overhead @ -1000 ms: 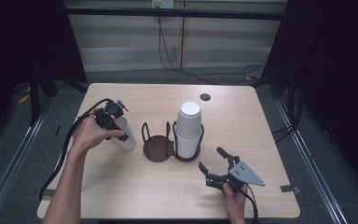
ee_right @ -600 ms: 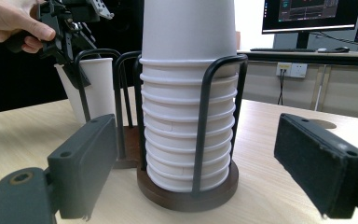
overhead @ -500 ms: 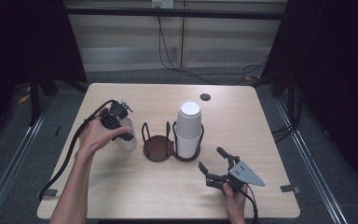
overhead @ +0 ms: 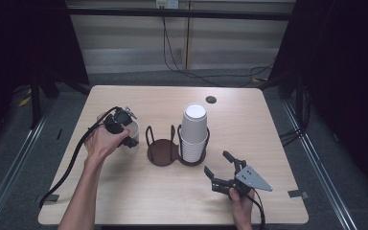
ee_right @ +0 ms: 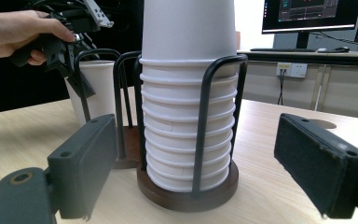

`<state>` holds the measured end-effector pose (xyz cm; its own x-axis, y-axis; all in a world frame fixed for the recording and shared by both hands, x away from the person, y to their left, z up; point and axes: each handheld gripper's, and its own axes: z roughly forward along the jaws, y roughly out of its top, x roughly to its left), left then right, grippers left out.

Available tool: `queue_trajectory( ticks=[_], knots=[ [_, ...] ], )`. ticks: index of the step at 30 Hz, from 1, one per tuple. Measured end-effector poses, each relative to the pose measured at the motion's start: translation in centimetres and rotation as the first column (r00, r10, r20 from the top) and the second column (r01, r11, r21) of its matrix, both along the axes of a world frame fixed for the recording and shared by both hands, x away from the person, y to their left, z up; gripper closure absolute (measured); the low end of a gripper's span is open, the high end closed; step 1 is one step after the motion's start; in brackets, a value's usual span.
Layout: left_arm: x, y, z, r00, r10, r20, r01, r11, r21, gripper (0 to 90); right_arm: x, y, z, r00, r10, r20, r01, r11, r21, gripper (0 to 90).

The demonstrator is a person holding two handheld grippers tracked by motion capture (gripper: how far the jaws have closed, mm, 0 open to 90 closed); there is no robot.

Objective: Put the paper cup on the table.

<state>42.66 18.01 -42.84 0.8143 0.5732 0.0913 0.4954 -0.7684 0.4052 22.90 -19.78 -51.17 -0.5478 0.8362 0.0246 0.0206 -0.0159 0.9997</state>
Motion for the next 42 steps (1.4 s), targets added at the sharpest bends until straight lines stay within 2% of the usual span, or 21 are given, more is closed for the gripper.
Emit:
queue_trajectory(
  ticks=[1, 5, 8, 9, 17, 22, 25, 26, 28, 32, 33, 35, 36, 37, 38, 39, 41, 42],
  knots=[
    [-0.1, 0.0, -0.1, 0.9999, 0.004, 0.009, -0.004, 0.9999, -0.01, 5.2, 0.0, 0.0, 0.0, 1.0, 0.0, 0.0, 0.0, 1.0, 0.0, 13.2],
    [-0.2, 0.5, -0.4, 1.0, 0.001, 0.0, -0.001, 0.9998, -0.019, 5.6, 0.0, 0.0, 0.0, 1.0, 0.0, 0.0, 0.0, 1.0, 0.0, 13.2],
    [-0.3, 0.8, -0.8, 0.9997, 0.021, -0.013, -0.022, 0.9989, -0.041, 3.9, 0.0, 0.0, 0.0, 1.0, 0.0, 0.0, 0.0, 1.0, 0.0, 13.2],
    [-0.4, 1.2, -1.1, 0.9993, 0.035, -0.014, -0.036, 0.997, -0.068, 4.0, 0.0, 0.0, 0.0, 1.0, 0.0, 0.0, 0.0, 1.0, 0.0, 13.2],
    [-0.8, 2.7, -1.9, 0.9987, 0.038, -0.032, -0.042, 0.9919, -0.12, 4.0, 0.0, 0.0, 0.0, 1.0, 0.0, 0.0, 0.0, 1.0, 0.0, 13.3],
    [-1.5, 3.5, -1.5, 0.9992, 0.039, -0.009, -0.04, 0.9897, -0.138, 4.4, 0.0, 0.0, 0.0, 1.0, 0.0, 0.0, 0.0, 1.0, 0.0, 13.2],
    [-2.1, 3.9, -1.3, 0.9984, 0.056, 0.008, -0.053, 0.9818, -0.182, 6.9, 0.0, 0.0, 0.0, 1.0, 0.0, -0.001, 0.0, 1.0, 0.0, 13.2],
    [-2.2, 4.0, -1.3, 0.9986, 0.053, 0.0, -0.052, 0.9838, -0.172, 7.0, 0.0, 0.0, 0.0, 1.0, 0.0, -0.001, 0.0, 1.0, 0.001, 13.2],
    [-2.6, 4.3, -1.4, 0.9981, 0.06, 0.017, -0.056, 0.9834, -0.172, 7.0, 0.0, 0.0, 0.0, 1.0, 0.0, 0.0, 0.0, 1.0, 0.0, 13.2],
    [-3.4, 4.9, -1.5, 0.9959, 0.083, 0.035, -0.073, 0.9715, -0.225, 7.0, 0.0, 0.0, 0.0, 1.0, 0.0, -0.001, 0.0, 1.0, 0.001, 13.2],
    [-3.5, 5.1, -1.5, 0.9968, 0.077, 0.02, -0.071, 0.9709, -0.229, 7.0, 0.0, 0.0, 0.0, 1.0, 0.0, -0.001, 0.0, 1.0, 0.001, 13.2],
    [-3.9, 5.4, -1.7, 0.9953, 0.092, 0.031, -0.082, 0.9696, -0.23, 7.0, 0.0, 0.0, 0.0, 1.0, 0.0, -0.001, 0.0, 1.0, 0.001, 13.3],
    [-4.1, 5.5, -1.8, 0.995, 0.095, 0.03, -0.084, 0.9632, -0.255, 7.0, 0.0, 0.0, 0.0, 1.0, 0.0, 0.0, 0.0, 1.0, 0.001, 13.3],
    [-4.3, 5.7, -1.7, 0.9956, 0.089, 0.027, -0.079, 0.9619, -0.262, 7.0, 0.0, 0.0, 0.0, 1.0, 0.0, 0.0, 0.0, 1.0, 0.0, 13.3],
    [-4.5, 5.7, -1.7, 0.9953, 0.093, 0.027, -0.082, 0.9571, -0.278, 7.1, 0.0, 0.0, 0.0, 1.0, 0.0, -0.001, 0.0, 1.0, 0.001, 13.2],
    [-4.7, 5.9, -1.5, 0.995, 0.096, 0.029, -0.084, 0.9574, -0.276, 7.5, 0.0, 0.0, 0.0, 1.0, 0.0, -0.001, 0.0, 1.0, 0.001, 13.2],
    [-5.2, 6.4, -1.5, 0.9935, 0.101, 0.052, -0.081, 0.9496, -0.303, 7.6, 0.0, 0.0, 0.0, 1.0, 0.0, 0.0, 0.0, 1.0, 0.0, 13.2],
    [-5.3, 6.7, -1.4, 0.9934, 0.105, 0.046, -0.085, 0.9447, -0.317, 7.6, 0.0, 0.0, 0.0, 1.0, 0.0, 0.0, 0.0, 1.0, 0.0, 13.2]
  ],
)
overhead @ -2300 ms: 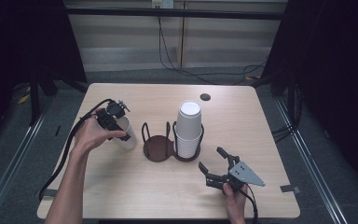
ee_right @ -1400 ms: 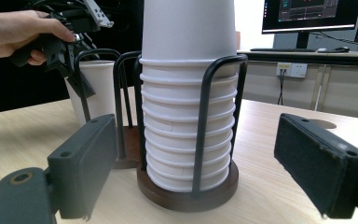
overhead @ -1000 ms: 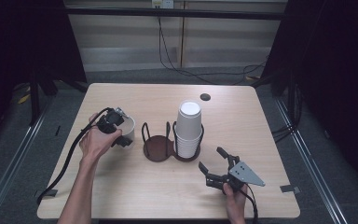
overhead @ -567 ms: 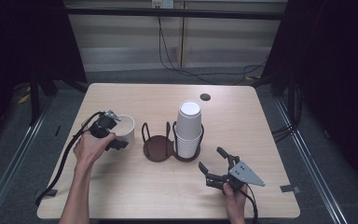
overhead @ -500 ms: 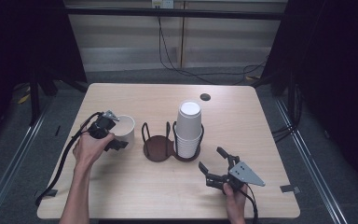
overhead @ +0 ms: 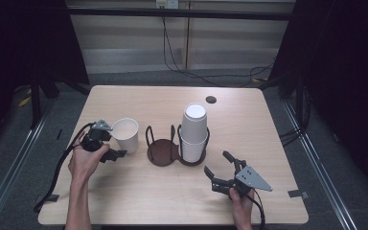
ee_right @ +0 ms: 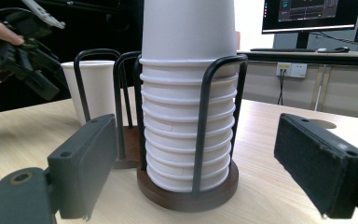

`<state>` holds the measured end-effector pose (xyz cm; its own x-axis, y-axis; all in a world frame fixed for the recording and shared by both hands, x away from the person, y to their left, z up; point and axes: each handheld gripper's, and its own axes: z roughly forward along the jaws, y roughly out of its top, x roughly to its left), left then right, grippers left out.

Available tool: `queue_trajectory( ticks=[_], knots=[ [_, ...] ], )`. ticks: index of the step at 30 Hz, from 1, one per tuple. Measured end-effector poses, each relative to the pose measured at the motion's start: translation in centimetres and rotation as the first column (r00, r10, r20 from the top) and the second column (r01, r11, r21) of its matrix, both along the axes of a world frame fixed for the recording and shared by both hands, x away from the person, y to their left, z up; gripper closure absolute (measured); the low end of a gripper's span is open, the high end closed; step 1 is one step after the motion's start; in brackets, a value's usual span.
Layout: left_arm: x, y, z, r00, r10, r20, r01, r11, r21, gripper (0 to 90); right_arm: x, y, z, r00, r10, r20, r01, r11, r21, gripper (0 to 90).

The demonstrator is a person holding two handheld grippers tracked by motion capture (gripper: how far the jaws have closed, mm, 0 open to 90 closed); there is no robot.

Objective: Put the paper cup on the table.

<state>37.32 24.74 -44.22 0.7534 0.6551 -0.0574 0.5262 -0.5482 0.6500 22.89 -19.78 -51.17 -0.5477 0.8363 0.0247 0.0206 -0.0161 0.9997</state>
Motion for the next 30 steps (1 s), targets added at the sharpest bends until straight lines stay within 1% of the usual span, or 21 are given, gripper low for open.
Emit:
queue_trajectory(
  ticks=[1, 2, 5, 7, 8, 9, 10, 11, 12, 13, 15, 18, 19, 21, 22, 23, 24, 26, 27, 28, 30],
  knots=[
    [-0.2, 0.3, 0.1, 1.0, 0.004, -0.001, -0.004, 1.0, 0.0, 7.6, 0.0, 0.0, 0.0, 1.0, 0.0, 0.0, 0.0, 1.0, 0.0, 13.2],
    [-0.5, 0.6, 0.1, 0.9996, 0.021, 0.017, -0.021, 0.9997, -0.009, 7.6, 0.0, 0.0, 0.0, 1.0, 0.0, -0.001, 0.0, 1.0, 0.001, 13.2],
    [-1.5, 1.3, 0.0, 0.9981, 0.044, 0.042, -0.041, 0.9971, -0.064, 7.6, 0.0, 0.0, 0.0, 1.0, 0.0, 0.0, 0.0, 1.0, 0.0, 13.2],
    [-2.0, 1.3, -0.1, 0.9971, 0.047, 0.059, -0.043, 0.9969, -0.065, 8.2, 0.0, 0.0, 0.0, 1.0, 0.0, 0.0, 0.0, 1.0, 0.0, 13.2],
    [-2.2, 1.2, -0.1, 0.9965, 0.051, 0.066, -0.046, 0.9964, -0.072, 9.1, 0.0, 0.0, 0.0, 1.0, 0.0, 0.0, 0.0, 1.0, 0.0, 13.2],
    [-2.6, 1.1, -0.2, 0.9963, 0.047, 0.072, -0.041, 0.9951, -0.09, 10.2, 0.0, 0.0, 0.0, 1.0, 0.001, 0.0, -0.001, 1.0, 0.0, 13.3],
    [-2.6, 1.1, -0.2, 0.9963, 0.047, 0.072, -0.041, 0.9951, -0.09, 12.5, 0.0, 0.0, 0.0, 1.0, 0.0, 0.0, 0.0, 1.0, -0.001, 13.2],
    [-3.2, 0.9, -0.2, 0.9947, 0.045, 0.093, -0.034, 0.993, -0.113, 15.5, 0.0, 0.0, 0.0, 1.0, 0.0, 0.0, 0.0, 1.0, -0.001, 13.2],
    [-3.5, 0.8, -0.3, 0.9935, 0.054, 0.1, -0.041, 0.9905, -0.131, 16.2, 0.0, 0.0, 0.0, 1.0, 0.0, 0.0, 0.0, 1.0, -0.001, 13.2],
    [-3.9, 0.7, -0.3, 0.9909, 0.062, 0.12, -0.046, 0.9903, -0.131, 16.0, 0.0, 0.0, 0.0, 1.0, 0.0, 0.0, 0.0, 1.0, -0.001, 13.2],
    [-4.5, 0.5, -0.3, 0.9878, 0.06, 0.144, -0.041, 0.9905, -0.131, 15.6, 0.0, 0.0, 0.0, 1.0, 0.0, 0.0, 0.0, 1.0, 0.0, 13.2],
    [-5.5, -0.1, -0.4, 0.9829, 0.056, 0.175, -0.027, 0.9866, -0.161, 15.9, 0.0, 0.0, 0.0, 1.0, 0.0, -0.001, 0.0, 1.0, 0.001, 13.3],
    [-5.8, -0.3, -0.5, 0.9831, 0.051, 0.176, -0.021, 0.9856, -0.168, 16.5, 0.0, 0.0, 0.0, 1.0, 0.0, 0.0, 0.0, 1.0, 0.0, 13.2],
    [-6.5, -0.7, -0.7, 0.9817, 0.059, 0.181, -0.019, 0.9763, -0.215, 18.0, 0.0, 0.0, 0.0, 1.0, 0.0, 0.0, 0.0, 1.0, 0.0, 13.3],
    [-6.9, -0.9, -0.7, 0.9799, 0.05, 0.193, -0.006, 0.9755, -0.22, 18.1, 0.0, 0.0, 0.0, 1.0, 0.0, 0.0, 0.0, 1.0, 0.0, 13.3],
    [-7.5, -1.2, -0.8, 0.9758, 0.049, 0.213, -0.001, 0.9749, -0.222, 19.3, 0.0, 0.0, 0.0, 1.0, 0.0, 0.0, 0.0, 1.0, 0.0, 13.2],
    [-7.8, -1.3, -0.9, 0.9735, 0.044, 0.225, 0.008, 0.9733, -0.229, 21.8, 0.0, 0.0, 0.0, 1.0, 0.001, 0.0, -0.001, 1.0, -0.001, 13.3],
    [-8.4, -1.5, -0.9, 0.9721, 0.037, 0.232, 0.023, 0.9671, -0.253, 22.8, 0.0, 0.0, 0.0, 1.0, 0.0, 0.0, 0.0, 1.0, 0.0, 13.3],
    [-8.8, -1.6, -0.9, 0.9706, 0.036, 0.238, 0.027, 0.9665, -0.255, 22.8, 0.0, 0.0, 0.0, 1.0, 0.001, 0.0, -0.001, 1.0, 0.0, 13.3],
    [-9.2, -1.5, -0.8, 0.9679, 0.04, 0.248, 0.027, 0.9644, -0.263, 22.8, 0.0, 0.0, 0.0, 1.0, 0.001, 0.0, -0.001, 1.0, -0.001, 13.3],
    [-10.1, -1.6, -0.8, 0.9587, 0.061, 0.278, 0.023, 0.9567, -0.29, 22.8, 0.0, 0.0, 0.0, 1.0, 0.001, -0.001, -0.001, 1.0, 0.001, 13.3]
  ],
)
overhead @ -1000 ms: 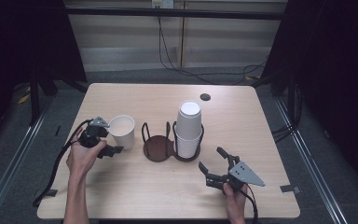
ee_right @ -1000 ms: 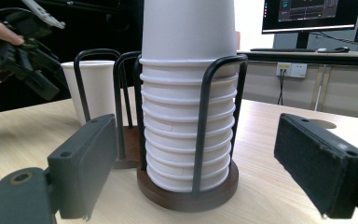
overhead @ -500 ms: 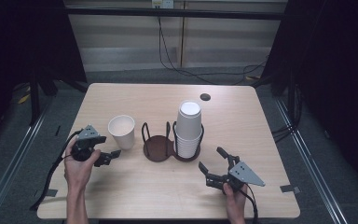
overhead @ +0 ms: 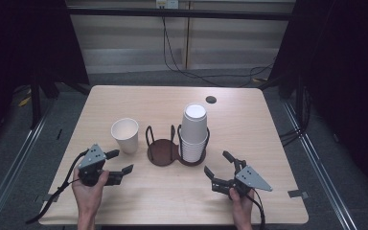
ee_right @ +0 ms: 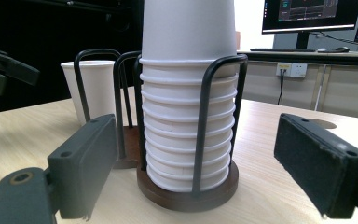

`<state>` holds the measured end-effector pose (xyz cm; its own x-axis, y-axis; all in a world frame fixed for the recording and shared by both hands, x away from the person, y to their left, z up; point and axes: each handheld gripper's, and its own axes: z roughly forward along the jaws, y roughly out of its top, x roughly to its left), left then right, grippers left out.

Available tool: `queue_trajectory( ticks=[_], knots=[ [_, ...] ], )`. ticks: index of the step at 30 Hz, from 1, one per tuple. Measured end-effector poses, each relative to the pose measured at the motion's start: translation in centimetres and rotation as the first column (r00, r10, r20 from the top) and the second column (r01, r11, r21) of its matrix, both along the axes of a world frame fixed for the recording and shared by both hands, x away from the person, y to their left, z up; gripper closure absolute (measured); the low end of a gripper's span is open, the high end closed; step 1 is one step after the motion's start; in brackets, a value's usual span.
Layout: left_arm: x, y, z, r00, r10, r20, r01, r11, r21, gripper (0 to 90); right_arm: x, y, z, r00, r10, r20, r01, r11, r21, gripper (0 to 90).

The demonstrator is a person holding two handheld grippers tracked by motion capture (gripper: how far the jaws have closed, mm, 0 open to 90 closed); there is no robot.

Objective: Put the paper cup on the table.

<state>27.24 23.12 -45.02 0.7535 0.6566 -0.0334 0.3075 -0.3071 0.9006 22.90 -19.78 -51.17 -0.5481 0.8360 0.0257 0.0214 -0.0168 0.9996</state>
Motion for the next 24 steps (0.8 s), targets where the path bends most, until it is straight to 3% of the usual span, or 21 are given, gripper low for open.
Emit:
queue_trajectory(
  ticks=[2, 5, 8, 11, 14, 16, 18, 20, 23, 24],
  knots=[
    [-0.8, -0.3, -0.2, 0.9987, 0.027, 0.044, -0.026, 0.9994, -0.024, 22.6, 0.0, 0.0, 0.0, 1.0, 0.0, 0.0, 0.0, 1.0, 0.0, 13.3],
    [-1.2, -0.6, -0.9, 0.9982, 0.037, 0.048, -0.031, 0.993, -0.114, 20.5, 0.0, 0.0, 0.0, 1.0, 0.0, 0.001, 0.0, 1.0, 0.0, 13.3],
    [-1.7, -1.4, -1.4, 0.9964, 0.055, 0.065, -0.046, 0.9899, -0.134, 17.9, 0.0, 0.0, 0.0, 1.0, 0.0, 0.0, 0.0, 1.0, -0.001, 13.3],
    [-2.0, -2.6, -2.1, 0.9968, 0.049, 0.063, -0.036, 0.9786, -0.203, 16.9, 0.0, 0.0, 0.0, 1.0, 0.0, 0.0, 0.0, 1.0, 0.0, 13.3],
    [-2.0, -3.3, -2.5, 0.9963, 0.052, 0.068, -0.037, 0.9762, -0.214, 15.8, 0.0, 0.0, 0.0, 1.0, 0.0, 0.0, 0.0, 1.0, 0.0, 13.3],
    [-2.0, -4.4, -3.1, 0.9975, 0.028, 0.065, -0.012, 0.9715, -0.237, 15.8, 0.0, 0.0, 0.0, 1.0, 0.0, 0.0, 0.0, 1.0, 0.0, 13.3],
    [-2.2, -5.2, -3.5, 0.9949, 0.033, 0.095, -0.011, 0.9737, -0.228, 15.8, 0.0, 0.0, 0.0, 1.0, 0.0, 0.001, 0.0, 1.0, -0.001, 13.3],
    [-2.2, -5.8, -4.0, 0.9958, 0.013, 0.091, 0.008, 0.9726, -0.232, 15.8, 0.0, 0.0, 0.0, 1.0, 0.0, 0.001, 0.0, 1.0, -0.001, 13.3],
    [-2.1, -6.6, -4.4, 0.9942, -0.02, 0.106, 0.041, 0.9775, -0.207, 15.8, 0.0, 0.0, 0.0, 1.0, 0.0, 0.001, 0.0, 1.0, -0.001, 13.3],
    [-2.1, -6.9, -4.5, 0.9948, -0.021, 0.1, 0.043, 0.974, -0.222, 15.9, 0.0, 0.0, 0.0, 1.0, 0.0, 0.001, 0.0, 1.0, -0.001, 13.3]
  ],
)
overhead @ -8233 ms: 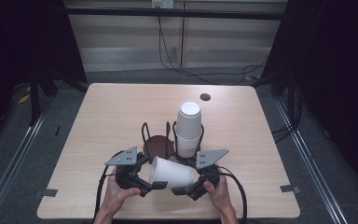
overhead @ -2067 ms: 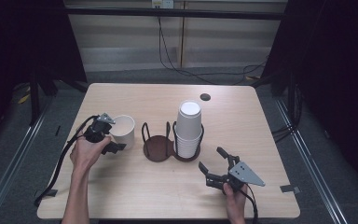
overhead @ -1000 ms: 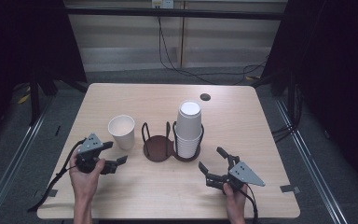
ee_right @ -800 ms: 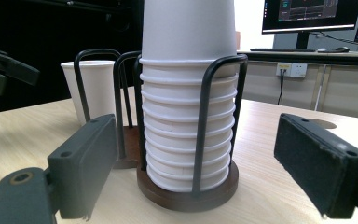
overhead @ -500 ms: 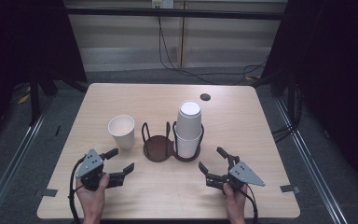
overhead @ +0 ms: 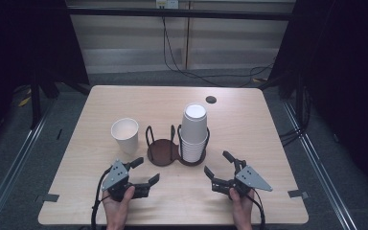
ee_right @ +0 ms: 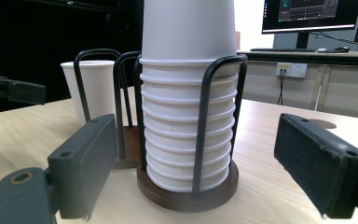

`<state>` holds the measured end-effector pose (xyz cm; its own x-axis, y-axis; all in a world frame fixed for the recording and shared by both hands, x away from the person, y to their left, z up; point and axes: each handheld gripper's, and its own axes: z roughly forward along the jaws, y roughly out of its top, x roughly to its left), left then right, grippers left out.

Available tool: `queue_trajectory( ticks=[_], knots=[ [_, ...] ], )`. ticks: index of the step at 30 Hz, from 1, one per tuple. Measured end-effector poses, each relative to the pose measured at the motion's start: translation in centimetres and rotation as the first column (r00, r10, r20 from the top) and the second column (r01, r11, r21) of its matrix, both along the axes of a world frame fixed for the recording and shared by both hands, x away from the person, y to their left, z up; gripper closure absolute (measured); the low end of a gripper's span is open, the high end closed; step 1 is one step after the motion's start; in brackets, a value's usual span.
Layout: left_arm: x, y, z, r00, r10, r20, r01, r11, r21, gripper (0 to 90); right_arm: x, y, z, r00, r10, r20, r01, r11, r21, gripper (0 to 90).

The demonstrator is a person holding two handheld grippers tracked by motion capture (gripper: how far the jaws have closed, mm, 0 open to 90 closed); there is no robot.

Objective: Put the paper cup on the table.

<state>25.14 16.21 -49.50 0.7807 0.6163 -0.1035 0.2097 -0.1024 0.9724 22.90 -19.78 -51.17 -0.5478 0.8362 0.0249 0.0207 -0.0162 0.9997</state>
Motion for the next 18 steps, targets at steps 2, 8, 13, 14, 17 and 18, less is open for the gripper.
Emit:
queue_trajectory(
  ticks=[2, 8, 13, 14, 17, 18],
  knots=[
    [0.0, -0.6, 0.0, 1.0, -0.006, 0.002, 0.006, 1.0, 0.001, 15.9, 0.0, 0.0, 0.0, 1.0, -0.002, -0.005, 0.002, 1.0, 0.004, 13.4],
    [-0.5, -1.6, -1.0, 0.9987, 0.017, 0.049, -0.017, 0.9998, -0.006, 15.9, 0.0, 0.0, 0.0, 0.9999, 0.007, -0.007, -0.007, 1.0, 0.003, 13.5],
    [-1.2, -1.5, -1.1, 0.9934, 0.017, 0.114, -0.013, 0.9994, -0.033, 16.0, 0.0, 0.0, 0.0, 1.0, 0.006, -0.002, -0.006, 1.0, 0.003, 13.4],
    [-1.4, -1.4, -1.2, 0.9921, 0.012, 0.125, -0.007, 0.9991, -0.042, 16.0, 0.0, 0.0, 0.0, 1.0, 0.004, -0.002, -0.004, 1.0, 0.002, 13.4],
    [-1.9, -1.0, -1.4, 0.9837, 0.027, 0.178, -0.01, 0.9955, -0.094, 16.0, 0.0, 0.0, 0.0, 1.0, 0.0, -0.003, 0.0, 1.0, 0.001, 13.4],
    [-2.0, -1.0, -1.5, 0.9814, 0.028, 0.19, -0.01, 0.9954, -0.096, 16.0, 0.0, 0.0, 0.0, 1.0, 0.002, -0.007, -0.002, 1.0, -0.001, 13.4]
  ],
)
